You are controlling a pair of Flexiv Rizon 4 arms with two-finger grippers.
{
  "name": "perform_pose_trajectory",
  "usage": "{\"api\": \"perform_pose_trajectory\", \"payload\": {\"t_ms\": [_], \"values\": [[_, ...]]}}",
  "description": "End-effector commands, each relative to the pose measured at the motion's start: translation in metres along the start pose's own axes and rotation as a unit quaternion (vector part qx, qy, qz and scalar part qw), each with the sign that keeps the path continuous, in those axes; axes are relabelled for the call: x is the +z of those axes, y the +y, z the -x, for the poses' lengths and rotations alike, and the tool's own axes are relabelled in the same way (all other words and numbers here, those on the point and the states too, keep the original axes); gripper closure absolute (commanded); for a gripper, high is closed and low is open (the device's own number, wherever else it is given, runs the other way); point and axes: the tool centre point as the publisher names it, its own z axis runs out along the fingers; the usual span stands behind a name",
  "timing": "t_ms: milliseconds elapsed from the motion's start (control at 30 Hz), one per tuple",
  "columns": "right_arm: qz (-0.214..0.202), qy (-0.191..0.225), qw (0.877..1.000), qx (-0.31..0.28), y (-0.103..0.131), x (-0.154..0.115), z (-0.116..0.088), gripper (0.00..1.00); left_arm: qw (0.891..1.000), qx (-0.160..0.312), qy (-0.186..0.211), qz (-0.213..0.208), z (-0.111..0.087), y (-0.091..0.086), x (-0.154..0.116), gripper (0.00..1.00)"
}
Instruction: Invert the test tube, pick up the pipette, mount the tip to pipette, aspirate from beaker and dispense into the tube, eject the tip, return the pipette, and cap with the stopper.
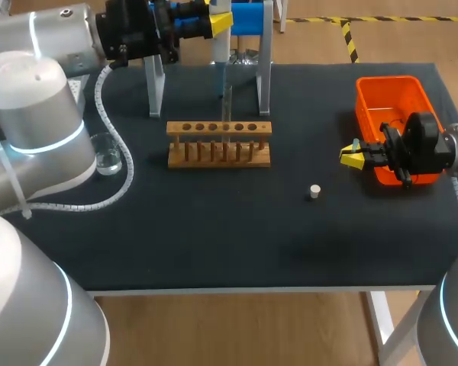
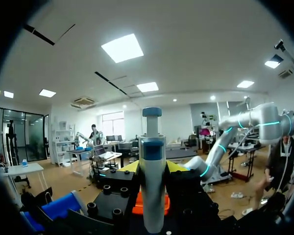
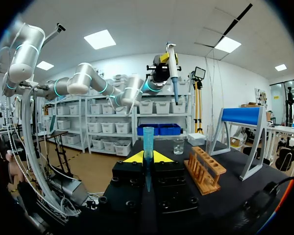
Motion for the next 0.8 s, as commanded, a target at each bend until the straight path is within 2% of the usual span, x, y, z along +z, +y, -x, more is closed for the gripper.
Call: {"api": "perform_pose_trajectory", "payload": {"t_ms": [33, 433, 800], "values": [[-0.001, 0.000, 1.000, 0.000, 0.000, 0.000, -0.001, 1.00, 1.000, 0.001, -0.004, 0.000, -0.005, -0.006, 0.003, 1.00], [-0.001, 0.000, 1.000, 0.000, 0.000, 0.000, -0.001, 1.00, 1.000, -0.010, 0.005, 0.003, -0.015, -0.007, 0.005, 1.00], [-0.001, 0.000, 1.000, 0.000, 0.000, 0.000, -0.001, 1.00, 1.000, -0.011, 0.012, 0.014, -0.015, -0.007, 0.005, 1.00]]}}
